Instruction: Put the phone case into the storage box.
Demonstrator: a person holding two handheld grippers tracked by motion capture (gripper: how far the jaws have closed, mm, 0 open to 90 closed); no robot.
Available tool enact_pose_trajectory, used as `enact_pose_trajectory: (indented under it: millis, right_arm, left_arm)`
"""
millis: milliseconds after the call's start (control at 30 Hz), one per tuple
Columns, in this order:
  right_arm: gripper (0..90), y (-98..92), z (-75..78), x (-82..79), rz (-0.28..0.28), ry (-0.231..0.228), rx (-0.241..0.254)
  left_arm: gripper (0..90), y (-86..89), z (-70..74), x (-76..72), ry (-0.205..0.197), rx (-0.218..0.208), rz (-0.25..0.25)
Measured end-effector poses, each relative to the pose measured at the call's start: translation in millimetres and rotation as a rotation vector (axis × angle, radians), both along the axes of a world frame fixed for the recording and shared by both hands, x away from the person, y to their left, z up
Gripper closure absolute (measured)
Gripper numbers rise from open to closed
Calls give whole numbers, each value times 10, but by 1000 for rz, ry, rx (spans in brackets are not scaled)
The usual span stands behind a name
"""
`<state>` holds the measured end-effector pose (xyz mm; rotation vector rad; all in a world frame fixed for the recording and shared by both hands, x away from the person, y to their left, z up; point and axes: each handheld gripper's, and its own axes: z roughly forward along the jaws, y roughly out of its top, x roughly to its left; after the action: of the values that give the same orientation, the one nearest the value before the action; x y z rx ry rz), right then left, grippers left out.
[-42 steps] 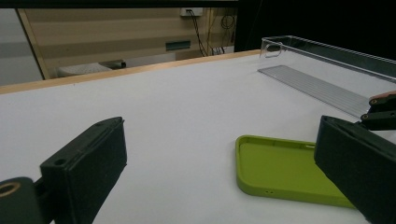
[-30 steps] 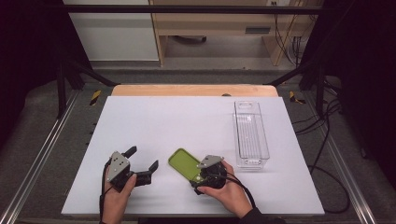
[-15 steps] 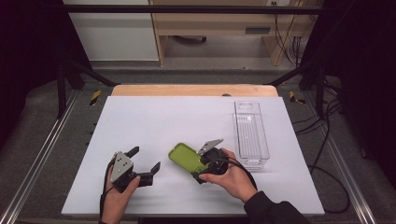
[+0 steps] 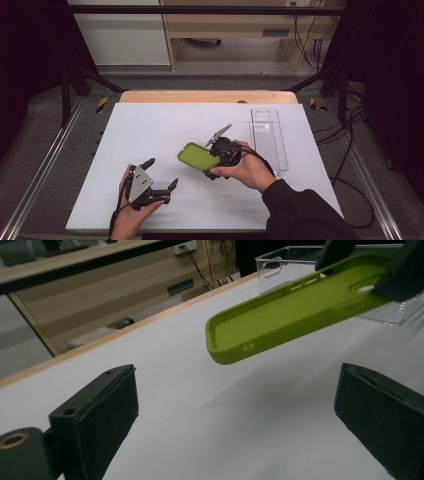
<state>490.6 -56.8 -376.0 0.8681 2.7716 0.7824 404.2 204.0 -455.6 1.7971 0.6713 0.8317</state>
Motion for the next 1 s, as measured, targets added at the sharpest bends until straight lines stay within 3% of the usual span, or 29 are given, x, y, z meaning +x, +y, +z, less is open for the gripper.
enact_pose_trajectory:
  millis: [233, 400, 467, 533, 567, 667, 733, 867, 900, 1000]
  right_arm:
    - [174, 105, 281, 77, 59, 21, -66]
    - [174, 123, 398, 115, 77, 55, -63]
    - [173, 117, 446, 128, 80, 64, -61]
    - [173, 110, 493, 111, 82, 64, -70]
    - [173, 108, 557, 70, 86, 57, -74]
    - [173, 120, 577, 30, 81, 62, -90]
    - [173, 135, 558, -14, 79, 55, -124]
    - [173, 126, 550, -32, 50, 58, -139]
    - [173, 129, 544, -42, 46, 59, -147]
    - [173, 153, 533, -53, 37, 56, -164]
  left_arm:
    - [70, -235, 54, -62, -120, 153, -18]
    - [103, -356, 149, -17, -183, 195, -6]
    - [131, -413, 152, 2, -196, 245, -12]
    - [174, -484, 149, 6, -244, 324, 7]
    - [198, -508, 145, 11, -257, 339, 9]
    - [215, -546, 137, 39, -282, 335, 24]
    - [223, -591, 120, 79, -279, 329, 13]
    - [235, -722, 88, 116, -294, 317, -15]
    - [239, -765, 92, 93, -317, 348, -21]
    - [261, -767, 100, 63, -326, 356, -15]
